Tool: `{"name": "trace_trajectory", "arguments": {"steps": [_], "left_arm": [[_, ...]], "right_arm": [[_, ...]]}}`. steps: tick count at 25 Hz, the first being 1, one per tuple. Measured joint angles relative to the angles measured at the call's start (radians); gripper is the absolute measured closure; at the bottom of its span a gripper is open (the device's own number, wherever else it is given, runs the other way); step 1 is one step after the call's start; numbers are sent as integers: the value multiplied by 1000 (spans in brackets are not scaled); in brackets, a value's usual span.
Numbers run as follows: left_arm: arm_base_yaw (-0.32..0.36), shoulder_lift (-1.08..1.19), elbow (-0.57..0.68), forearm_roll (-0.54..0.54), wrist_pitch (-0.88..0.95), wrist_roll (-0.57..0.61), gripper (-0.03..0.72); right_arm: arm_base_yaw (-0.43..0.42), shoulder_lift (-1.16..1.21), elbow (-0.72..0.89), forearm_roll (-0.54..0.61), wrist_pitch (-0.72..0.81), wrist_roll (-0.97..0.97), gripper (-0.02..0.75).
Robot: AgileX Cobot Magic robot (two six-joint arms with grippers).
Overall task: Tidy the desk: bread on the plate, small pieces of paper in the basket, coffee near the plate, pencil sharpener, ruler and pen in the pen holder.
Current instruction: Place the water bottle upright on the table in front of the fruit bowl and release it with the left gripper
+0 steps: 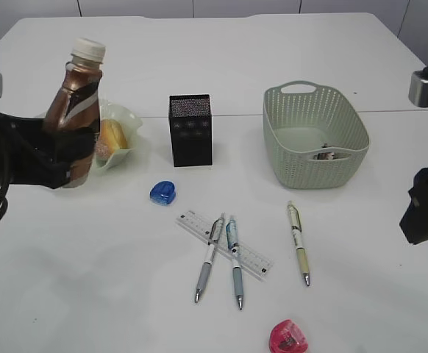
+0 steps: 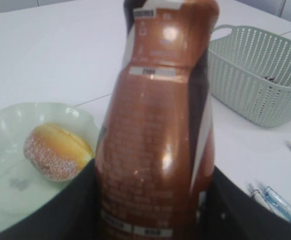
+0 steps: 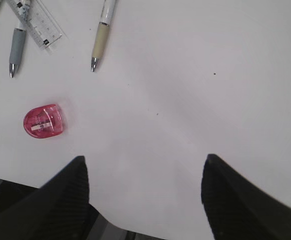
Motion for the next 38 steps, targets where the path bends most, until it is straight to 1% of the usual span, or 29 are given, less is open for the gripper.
{"name": "trace_trajectory", "arguments": {"steps": [2,5,10,17,30,38], "left_arm": [[23,34,0,27,-75,4,300],[68,102,2,69,-246,5,300],[133,229,2,87,-486,6,300],[144,344,2,104,-507,14,300],[144,590,0,75,-513,67,300],[144,684,-37,73,-628,86,300]], "right_arm": [[0,0,0,0,-5,0,221],[0,0,0,0,-12,0,221],[0,0,0,0,-41,0,221],[0,0,0,-2,-57,0,221],[0,0,0,-2,-58,0,221],[0,0,0,-4,-58,-1,221]]}}
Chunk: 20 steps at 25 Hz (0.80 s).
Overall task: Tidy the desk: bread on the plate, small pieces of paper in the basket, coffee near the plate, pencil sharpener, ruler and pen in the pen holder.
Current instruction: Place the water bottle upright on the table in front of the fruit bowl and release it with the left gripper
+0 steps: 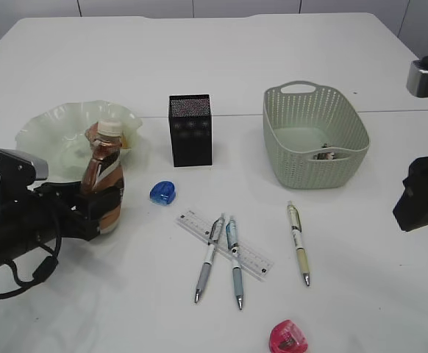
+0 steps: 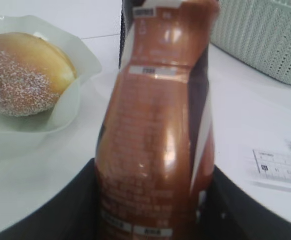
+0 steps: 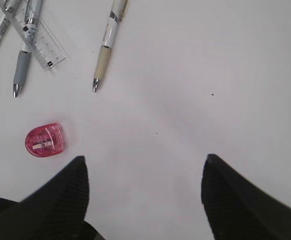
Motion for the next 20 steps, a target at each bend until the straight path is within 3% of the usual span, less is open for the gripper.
{"name": "trace_trajectory", "arguments": {"steps": [9,20], "left_arm": [[0,97,-41,-4,-120,83,294],[0,101,-41,-4,-127,105,242]], "right_arm": [[0,0,0,0,-11,0,221],[0,0,0,0,-24,0,222]]}}
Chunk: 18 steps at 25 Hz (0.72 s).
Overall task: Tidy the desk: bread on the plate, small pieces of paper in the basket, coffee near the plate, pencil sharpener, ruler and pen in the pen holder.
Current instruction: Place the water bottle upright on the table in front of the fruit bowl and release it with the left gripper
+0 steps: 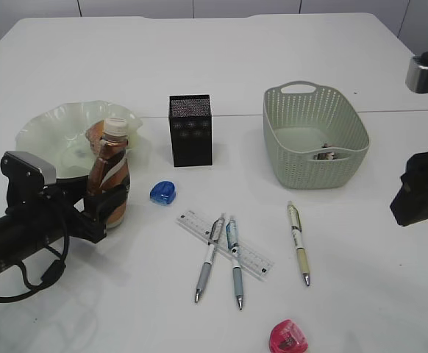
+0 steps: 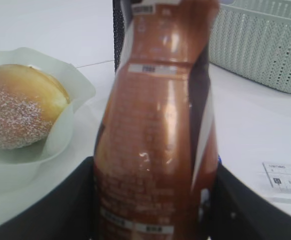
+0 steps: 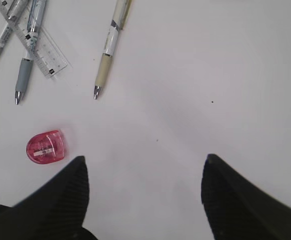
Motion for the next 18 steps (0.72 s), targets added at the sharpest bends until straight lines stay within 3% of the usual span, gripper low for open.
{"name": "trace_trajectory", "arguments": {"steps": [9,18], "left_arm": [[0,-54,11,0,81,30,185],[0,-121,51,-6,165,44,176]], "right_arm": [[0,0,0,0,-4,0,222],[0,0,0,0,-4,0,223]]}}
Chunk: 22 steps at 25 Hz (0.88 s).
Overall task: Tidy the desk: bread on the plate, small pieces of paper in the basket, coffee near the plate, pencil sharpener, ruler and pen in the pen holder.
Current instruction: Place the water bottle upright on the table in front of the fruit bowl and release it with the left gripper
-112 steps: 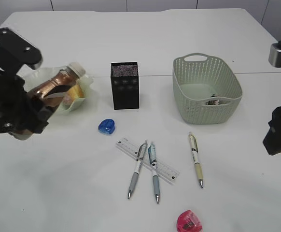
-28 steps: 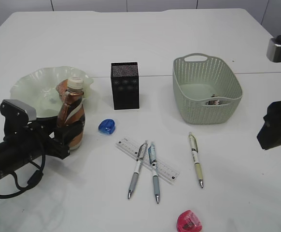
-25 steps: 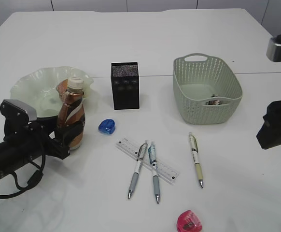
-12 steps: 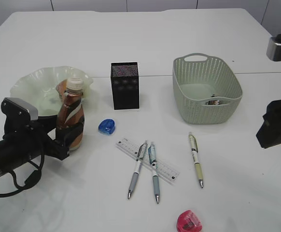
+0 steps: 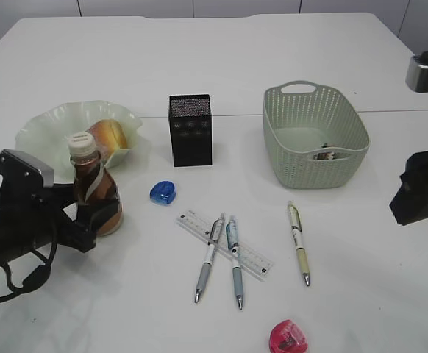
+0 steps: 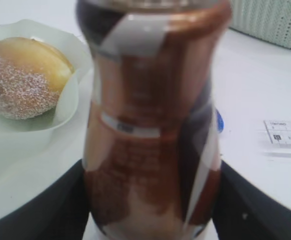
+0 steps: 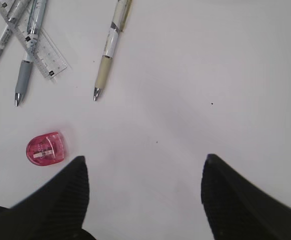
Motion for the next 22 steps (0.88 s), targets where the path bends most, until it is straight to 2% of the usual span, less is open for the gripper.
{"name": "trace_trajectory", "arguments": {"steps": [11,22], "left_arm": [[0,-122,10,40,57,2,176],[0,-95,10,31,55,2,175]], "right_arm": [[0,0,0,-7,0,0,224],[0,0,0,-7,0,0,224]]}}
